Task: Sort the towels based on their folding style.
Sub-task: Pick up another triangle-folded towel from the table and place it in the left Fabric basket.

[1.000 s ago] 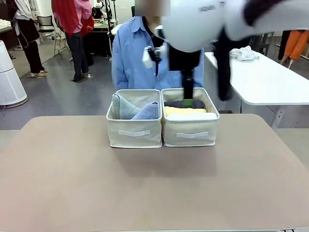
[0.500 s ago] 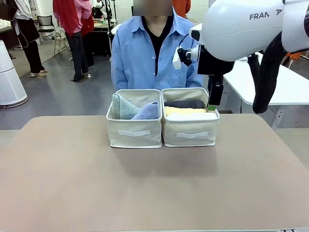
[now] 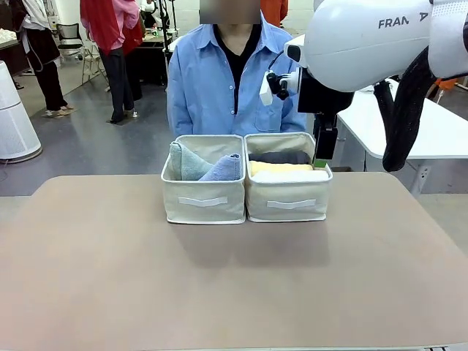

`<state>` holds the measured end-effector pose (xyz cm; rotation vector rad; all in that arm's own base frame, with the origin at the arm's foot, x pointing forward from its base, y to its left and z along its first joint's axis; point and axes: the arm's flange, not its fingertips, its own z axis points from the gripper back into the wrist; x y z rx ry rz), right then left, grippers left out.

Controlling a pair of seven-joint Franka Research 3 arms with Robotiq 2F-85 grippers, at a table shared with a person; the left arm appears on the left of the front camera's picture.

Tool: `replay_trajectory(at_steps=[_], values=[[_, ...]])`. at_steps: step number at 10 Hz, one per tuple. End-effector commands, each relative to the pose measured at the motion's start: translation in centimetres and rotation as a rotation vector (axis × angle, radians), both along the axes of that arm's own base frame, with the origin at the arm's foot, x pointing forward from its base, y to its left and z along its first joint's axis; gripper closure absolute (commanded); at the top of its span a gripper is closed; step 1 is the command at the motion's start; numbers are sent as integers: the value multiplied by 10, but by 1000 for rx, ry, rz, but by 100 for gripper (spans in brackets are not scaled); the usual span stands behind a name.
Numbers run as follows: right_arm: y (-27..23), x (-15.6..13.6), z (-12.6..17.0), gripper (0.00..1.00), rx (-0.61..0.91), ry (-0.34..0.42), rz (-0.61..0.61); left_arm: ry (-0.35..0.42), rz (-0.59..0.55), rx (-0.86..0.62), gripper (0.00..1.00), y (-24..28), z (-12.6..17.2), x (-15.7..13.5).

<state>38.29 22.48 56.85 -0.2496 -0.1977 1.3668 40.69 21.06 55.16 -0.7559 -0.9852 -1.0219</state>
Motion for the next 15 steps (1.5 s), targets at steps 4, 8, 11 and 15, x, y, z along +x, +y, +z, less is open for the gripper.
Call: replay_trajectory(at_steps=[4,8,11,15], values=[[-133,25,60,0,365,296,304,-8,-2,-7,0,0,1,-2],[-291,38,55,0,812,184,371,-8,-2,-7,0,0,1,-2],[-367,36,15,0,1058,99,133,-8,-2,-7,0,0,1,-2],[-416,-3,1,0,1087,70,86,-8,-2,-7,0,0,1,-2]])
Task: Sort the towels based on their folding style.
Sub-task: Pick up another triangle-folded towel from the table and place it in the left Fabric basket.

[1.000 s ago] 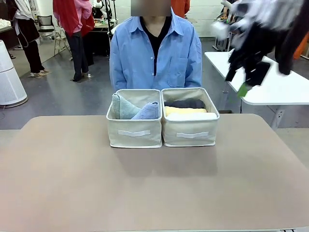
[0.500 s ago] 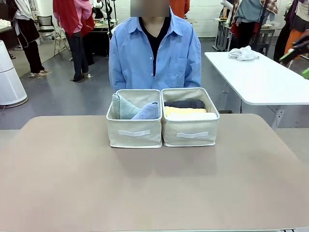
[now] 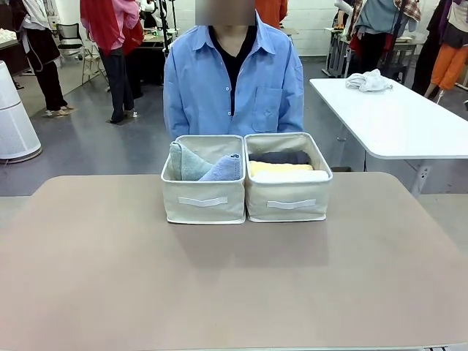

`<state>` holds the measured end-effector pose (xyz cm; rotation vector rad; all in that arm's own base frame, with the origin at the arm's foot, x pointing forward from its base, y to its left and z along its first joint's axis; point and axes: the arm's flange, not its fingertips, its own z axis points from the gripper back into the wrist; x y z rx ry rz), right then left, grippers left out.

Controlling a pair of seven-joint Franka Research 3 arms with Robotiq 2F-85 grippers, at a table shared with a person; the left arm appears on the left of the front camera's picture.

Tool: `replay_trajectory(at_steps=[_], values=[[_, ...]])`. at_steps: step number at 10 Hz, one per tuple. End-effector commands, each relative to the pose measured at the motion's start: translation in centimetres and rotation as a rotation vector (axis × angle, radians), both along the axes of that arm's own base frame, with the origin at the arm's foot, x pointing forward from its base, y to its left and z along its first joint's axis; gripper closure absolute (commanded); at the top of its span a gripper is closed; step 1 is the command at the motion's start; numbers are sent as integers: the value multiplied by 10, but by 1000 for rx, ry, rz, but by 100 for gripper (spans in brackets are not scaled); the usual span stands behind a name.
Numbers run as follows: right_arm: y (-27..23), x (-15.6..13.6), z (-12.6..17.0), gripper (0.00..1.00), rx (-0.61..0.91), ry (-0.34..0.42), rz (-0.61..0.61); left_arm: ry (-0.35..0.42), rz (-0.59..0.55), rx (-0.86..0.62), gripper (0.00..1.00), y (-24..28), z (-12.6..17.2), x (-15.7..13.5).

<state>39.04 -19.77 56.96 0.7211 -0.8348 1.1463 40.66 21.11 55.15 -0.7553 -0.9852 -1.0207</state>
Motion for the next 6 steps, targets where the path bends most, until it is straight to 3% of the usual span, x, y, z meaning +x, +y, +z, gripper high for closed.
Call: replay_trajectory(at_steps=[1,4,6], values=[[3,-17,1,0,-3,-33,40,-8,-3,-7,0,0,2,-2],[-1,-33,6,0,-37,-43,67,-8,-3,-7,0,0,2,-2],[-3,-25,11,0,-20,-24,46,-8,-3,-7,0,0,2,-2]])
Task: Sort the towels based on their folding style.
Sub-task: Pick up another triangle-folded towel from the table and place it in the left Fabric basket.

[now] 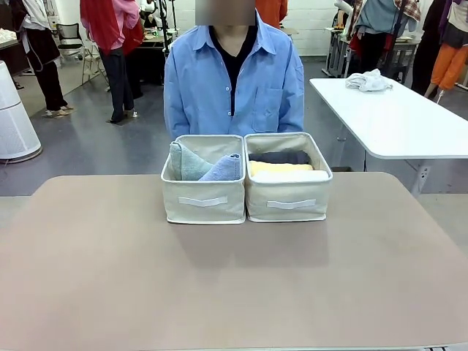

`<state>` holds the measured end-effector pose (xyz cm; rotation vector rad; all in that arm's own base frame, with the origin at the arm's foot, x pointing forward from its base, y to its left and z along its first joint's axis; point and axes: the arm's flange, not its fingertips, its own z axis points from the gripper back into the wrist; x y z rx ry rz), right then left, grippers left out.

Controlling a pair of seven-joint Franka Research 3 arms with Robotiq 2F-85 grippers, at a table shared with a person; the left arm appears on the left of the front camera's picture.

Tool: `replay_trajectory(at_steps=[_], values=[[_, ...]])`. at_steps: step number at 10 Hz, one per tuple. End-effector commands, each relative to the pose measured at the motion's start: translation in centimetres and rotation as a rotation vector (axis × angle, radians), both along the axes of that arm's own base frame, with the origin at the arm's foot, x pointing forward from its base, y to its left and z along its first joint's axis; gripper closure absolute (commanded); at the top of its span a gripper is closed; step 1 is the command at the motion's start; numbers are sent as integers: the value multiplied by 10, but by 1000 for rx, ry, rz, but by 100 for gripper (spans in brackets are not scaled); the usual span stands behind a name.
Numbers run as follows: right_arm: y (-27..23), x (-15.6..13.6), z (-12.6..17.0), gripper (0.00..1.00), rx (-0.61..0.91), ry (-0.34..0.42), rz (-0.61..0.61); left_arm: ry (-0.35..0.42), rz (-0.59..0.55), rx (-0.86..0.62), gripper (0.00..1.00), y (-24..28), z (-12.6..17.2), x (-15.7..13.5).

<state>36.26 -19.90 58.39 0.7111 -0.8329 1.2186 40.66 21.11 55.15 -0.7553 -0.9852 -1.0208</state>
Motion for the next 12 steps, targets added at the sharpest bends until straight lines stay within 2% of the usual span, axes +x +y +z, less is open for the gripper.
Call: replay_trajectory(at_steps=[1,12], values=[[-2,3,-3,0,3,10,-9,-8,-3,-7,0,0,2,-2],[-2,3,-3,0,3,10,-9,-8,-3,-7,0,0,2,-2]])
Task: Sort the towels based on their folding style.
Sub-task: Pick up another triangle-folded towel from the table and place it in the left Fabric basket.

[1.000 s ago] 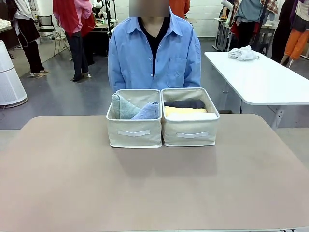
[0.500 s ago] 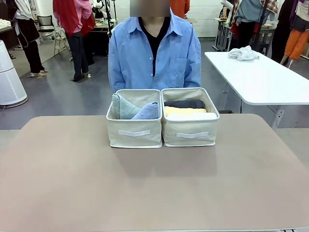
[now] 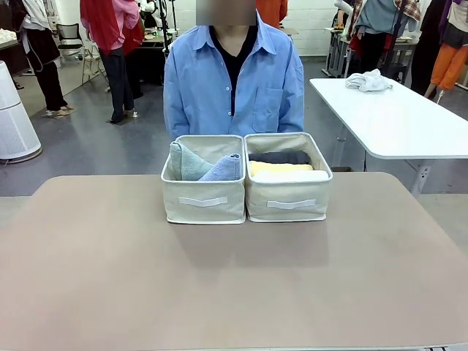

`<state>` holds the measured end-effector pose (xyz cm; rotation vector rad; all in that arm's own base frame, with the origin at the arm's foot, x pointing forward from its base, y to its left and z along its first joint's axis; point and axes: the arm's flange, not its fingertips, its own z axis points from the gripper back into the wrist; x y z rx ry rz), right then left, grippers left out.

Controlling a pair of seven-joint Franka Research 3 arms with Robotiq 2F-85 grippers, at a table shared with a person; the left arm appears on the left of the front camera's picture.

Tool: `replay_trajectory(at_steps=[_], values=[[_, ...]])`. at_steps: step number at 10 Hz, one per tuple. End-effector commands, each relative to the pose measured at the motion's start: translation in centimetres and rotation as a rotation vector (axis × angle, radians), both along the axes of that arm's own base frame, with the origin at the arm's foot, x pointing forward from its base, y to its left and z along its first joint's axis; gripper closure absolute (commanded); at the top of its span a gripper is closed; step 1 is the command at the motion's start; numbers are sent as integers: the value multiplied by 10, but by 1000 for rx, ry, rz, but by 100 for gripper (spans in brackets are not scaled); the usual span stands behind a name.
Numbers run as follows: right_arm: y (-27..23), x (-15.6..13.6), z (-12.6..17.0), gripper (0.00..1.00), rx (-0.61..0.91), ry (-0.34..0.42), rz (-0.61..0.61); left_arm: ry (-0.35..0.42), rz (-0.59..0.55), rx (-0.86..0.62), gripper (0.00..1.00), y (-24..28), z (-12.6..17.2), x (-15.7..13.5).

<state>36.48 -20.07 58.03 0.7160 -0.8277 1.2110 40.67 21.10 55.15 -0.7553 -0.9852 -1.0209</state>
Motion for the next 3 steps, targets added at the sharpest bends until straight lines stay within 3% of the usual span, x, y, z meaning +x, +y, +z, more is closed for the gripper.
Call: replay_trajectory(at_steps=[1,3], values=[[0,1,0,0,2,1,-6,-8,-3,-7,0,0,2,-2],[0,1,0,0,2,1,-6,-8,-3,-7,0,0,2,-2]])
